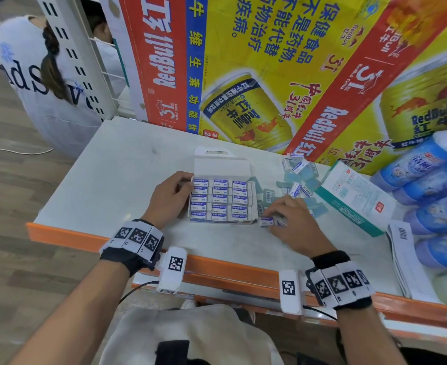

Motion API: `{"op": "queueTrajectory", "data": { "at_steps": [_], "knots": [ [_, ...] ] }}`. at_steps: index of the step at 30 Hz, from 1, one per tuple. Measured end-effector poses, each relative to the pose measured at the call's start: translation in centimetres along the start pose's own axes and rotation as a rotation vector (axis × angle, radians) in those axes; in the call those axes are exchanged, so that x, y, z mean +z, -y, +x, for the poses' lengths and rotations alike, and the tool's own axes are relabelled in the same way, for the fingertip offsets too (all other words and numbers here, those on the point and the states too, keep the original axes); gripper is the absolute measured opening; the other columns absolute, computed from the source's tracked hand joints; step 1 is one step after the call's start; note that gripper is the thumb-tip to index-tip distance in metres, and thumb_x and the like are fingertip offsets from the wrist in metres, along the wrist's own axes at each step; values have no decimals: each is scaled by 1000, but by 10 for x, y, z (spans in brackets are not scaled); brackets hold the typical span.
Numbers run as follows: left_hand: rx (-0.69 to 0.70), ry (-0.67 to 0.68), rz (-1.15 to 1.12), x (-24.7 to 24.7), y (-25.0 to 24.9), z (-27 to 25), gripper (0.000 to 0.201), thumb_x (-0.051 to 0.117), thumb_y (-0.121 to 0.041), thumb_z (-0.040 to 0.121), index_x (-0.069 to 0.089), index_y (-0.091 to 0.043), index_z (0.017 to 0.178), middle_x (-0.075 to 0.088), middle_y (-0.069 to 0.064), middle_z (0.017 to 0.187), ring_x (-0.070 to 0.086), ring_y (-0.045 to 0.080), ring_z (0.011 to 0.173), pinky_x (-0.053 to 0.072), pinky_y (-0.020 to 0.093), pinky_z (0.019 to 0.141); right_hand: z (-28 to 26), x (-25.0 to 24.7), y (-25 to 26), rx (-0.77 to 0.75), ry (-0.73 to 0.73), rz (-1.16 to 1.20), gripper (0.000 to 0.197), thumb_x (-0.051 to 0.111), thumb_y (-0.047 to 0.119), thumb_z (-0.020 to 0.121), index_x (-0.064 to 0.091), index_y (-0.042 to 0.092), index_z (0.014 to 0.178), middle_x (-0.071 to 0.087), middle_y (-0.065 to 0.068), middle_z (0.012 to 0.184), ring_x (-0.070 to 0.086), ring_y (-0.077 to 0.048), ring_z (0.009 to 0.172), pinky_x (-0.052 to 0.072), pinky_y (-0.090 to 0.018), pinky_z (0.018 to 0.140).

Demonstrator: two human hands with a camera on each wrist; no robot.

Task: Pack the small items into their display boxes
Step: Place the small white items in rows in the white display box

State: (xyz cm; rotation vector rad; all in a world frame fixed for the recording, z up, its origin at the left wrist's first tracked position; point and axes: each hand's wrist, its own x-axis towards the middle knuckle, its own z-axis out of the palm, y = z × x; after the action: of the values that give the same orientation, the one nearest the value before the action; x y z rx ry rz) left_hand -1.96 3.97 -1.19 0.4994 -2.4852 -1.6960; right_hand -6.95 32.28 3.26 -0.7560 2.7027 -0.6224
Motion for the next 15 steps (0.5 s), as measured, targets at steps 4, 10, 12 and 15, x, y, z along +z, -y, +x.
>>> {"op": "queueTrajectory", "data": {
  "at_steps": [4,10,12,15],
  "knots": [
    [5,1,-7,0,0,0,17,47,-24,95,61,-31,102,68,-11,89,64,1,70,53,24,46,3,-8,6,12,-128,183,18,67,14,83,60,24,96,57,9,92,49,-5,87,35,-6,73],
    [15,2,-14,-1,0,0,17,47,-24,95,61,-34,99,69,-10,88,64,1,69,51,20,45,19,4,41,-90,-134,255,20,66,16,85,65,18,105,49,9,88,51,2,80,37,-5,74],
    [7,5,-15,0,0,0,18,47,-24,95,61,-35,98,69,-10,88,65,4,70,52,24,47,26,12,52,-104,-98,220,24,66,16,85,65,16,109,46,7,90,50,-5,76,36,-6,71],
    [-10,0,-11,1,0,1,19,47,-22,94,62,-31,101,70,-9,90,66,12,78,54,33,59,33,20,62,-133,-47,178,25,66,13,84,64,16,109,41,17,82,46,-6,71,42,-19,76]
  ]
}}
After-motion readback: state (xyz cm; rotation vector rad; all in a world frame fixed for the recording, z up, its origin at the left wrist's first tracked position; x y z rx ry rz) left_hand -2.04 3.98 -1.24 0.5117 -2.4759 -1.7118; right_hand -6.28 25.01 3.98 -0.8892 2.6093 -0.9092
